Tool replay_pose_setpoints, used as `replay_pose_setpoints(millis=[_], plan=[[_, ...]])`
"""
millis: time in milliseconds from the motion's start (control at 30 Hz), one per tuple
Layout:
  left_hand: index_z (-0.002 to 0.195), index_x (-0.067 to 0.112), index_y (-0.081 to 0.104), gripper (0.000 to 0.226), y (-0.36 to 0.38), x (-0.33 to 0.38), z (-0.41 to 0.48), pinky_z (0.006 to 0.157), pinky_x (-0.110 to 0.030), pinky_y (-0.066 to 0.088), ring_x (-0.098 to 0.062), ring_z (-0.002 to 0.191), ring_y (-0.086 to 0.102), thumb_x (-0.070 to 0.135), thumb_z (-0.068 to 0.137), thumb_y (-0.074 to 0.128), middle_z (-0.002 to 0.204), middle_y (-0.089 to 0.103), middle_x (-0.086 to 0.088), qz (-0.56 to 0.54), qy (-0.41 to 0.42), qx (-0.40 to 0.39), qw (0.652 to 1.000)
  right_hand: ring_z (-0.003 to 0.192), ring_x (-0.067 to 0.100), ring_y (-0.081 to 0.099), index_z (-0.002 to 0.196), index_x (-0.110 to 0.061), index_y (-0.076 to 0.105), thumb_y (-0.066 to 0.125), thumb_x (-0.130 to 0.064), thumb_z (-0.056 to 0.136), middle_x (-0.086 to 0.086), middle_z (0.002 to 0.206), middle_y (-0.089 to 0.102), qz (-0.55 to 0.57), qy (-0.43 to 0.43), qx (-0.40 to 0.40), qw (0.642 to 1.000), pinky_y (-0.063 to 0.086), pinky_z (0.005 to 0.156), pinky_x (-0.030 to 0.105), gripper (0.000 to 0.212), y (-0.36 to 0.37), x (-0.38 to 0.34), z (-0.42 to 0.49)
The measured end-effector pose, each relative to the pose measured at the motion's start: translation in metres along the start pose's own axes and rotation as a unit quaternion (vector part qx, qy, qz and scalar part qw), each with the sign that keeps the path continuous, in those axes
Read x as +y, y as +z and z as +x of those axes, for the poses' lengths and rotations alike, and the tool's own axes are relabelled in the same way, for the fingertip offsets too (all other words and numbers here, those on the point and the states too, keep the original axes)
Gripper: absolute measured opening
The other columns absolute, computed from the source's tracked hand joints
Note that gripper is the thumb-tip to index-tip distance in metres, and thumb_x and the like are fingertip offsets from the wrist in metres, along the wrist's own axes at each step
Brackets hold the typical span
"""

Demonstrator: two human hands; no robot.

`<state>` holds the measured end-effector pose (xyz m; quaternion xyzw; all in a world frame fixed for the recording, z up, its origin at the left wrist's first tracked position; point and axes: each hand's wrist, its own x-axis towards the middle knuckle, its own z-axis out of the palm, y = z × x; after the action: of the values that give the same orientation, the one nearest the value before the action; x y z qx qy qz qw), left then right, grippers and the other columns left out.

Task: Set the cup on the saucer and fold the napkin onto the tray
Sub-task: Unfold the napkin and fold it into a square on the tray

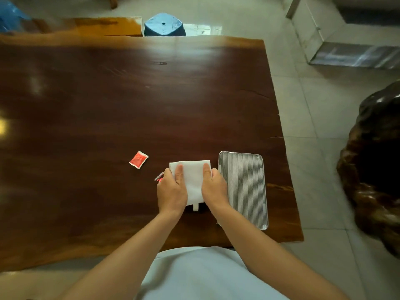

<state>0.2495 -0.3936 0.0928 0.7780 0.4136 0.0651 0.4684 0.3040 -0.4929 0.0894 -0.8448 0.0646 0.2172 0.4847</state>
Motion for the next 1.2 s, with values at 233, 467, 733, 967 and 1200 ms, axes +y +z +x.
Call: replay_pose_setpoints(millis=[233, 467, 733, 967, 1200], plan=[[0.08, 0.013, 0.059, 0.05, 0.036, 0.01, -0.003, 0.039, -0.009, 0.04, -0.008, 0.062, 0.062, 0.047, 0.105, 0.033, 0.073, 0.061, 0.004, -0.031, -0.011, 0.022, 0.999, 0.073, 0.013, 0.066, 0.096, -0.019, 0.052, 0.033, -0.044, 0.106, -0.001, 0.083, 0.057, 0.001, -0.061, 0.011, 0.998, 0.05, 0.039, 0.017, 0.033, -0.036, 0.024, 0.011], [0.094, 0.019, 0.063, 0.042, 0.075, 0.014, -0.01, 0.052, -0.023, 0.048, -0.015, 0.081, 0.067, 0.051, 0.103, 0.037, 0.088, 0.066, 0.0, -0.093, -0.118, -0.066, 0.986, 0.077, 0.012, 0.065, 0.096, -0.021, 0.054, 0.033, -0.044, 0.106, -0.002, 0.085, 0.058, 0.012, -0.003, 0.027, 1.0, 0.058, 0.052, 0.024, 0.033, -0.065, 0.048, 0.02], [0.104, 0.024, 0.061, 0.027, 0.107, 0.022, -0.001, 0.065, -0.024, 0.057, -0.008, 0.087, 0.065, 0.022, 0.085, 0.079, 0.094, 0.066, 0.012, -0.108, -0.152, -0.241, 0.953, 0.091, 0.019, 0.067, 0.128, -0.018, 0.05, 0.047, -0.034, 0.104, 0.004, 0.109, 0.061, 0.071, 0.138, -0.077, 0.985, 0.058, 0.058, 0.023, 0.029, -0.114, 0.073, 0.051], [0.102, 0.007, 0.072, 0.019, 0.134, 0.027, 0.015, 0.092, -0.044, 0.058, -0.029, 0.097, 0.071, -0.003, 0.086, 0.071, 0.097, 0.074, -0.008, -0.138, -0.226, -0.25, 0.931, 0.099, 0.026, 0.071, 0.131, -0.009, 0.056, 0.06, -0.011, 0.098, 0.01, 0.117, 0.064, 0.234, 0.248, -0.137, 0.93, 0.061, 0.071, 0.027, 0.033, -0.137, 0.082, 0.077], [0.113, -0.007, 0.068, 0.022, 0.163, 0.028, 0.037, 0.092, -0.047, 0.058, -0.033, 0.095, 0.072, -0.002, 0.092, 0.065, 0.1, 0.073, -0.019, -0.115, -0.232, -0.246, 0.934, 0.107, 0.026, 0.07, 0.132, -0.002, 0.059, 0.061, 0.001, 0.095, 0.013, 0.121, 0.068, 0.266, 0.266, -0.154, 0.914, 0.062, 0.081, 0.031, 0.037, -0.15, 0.086, 0.108]])
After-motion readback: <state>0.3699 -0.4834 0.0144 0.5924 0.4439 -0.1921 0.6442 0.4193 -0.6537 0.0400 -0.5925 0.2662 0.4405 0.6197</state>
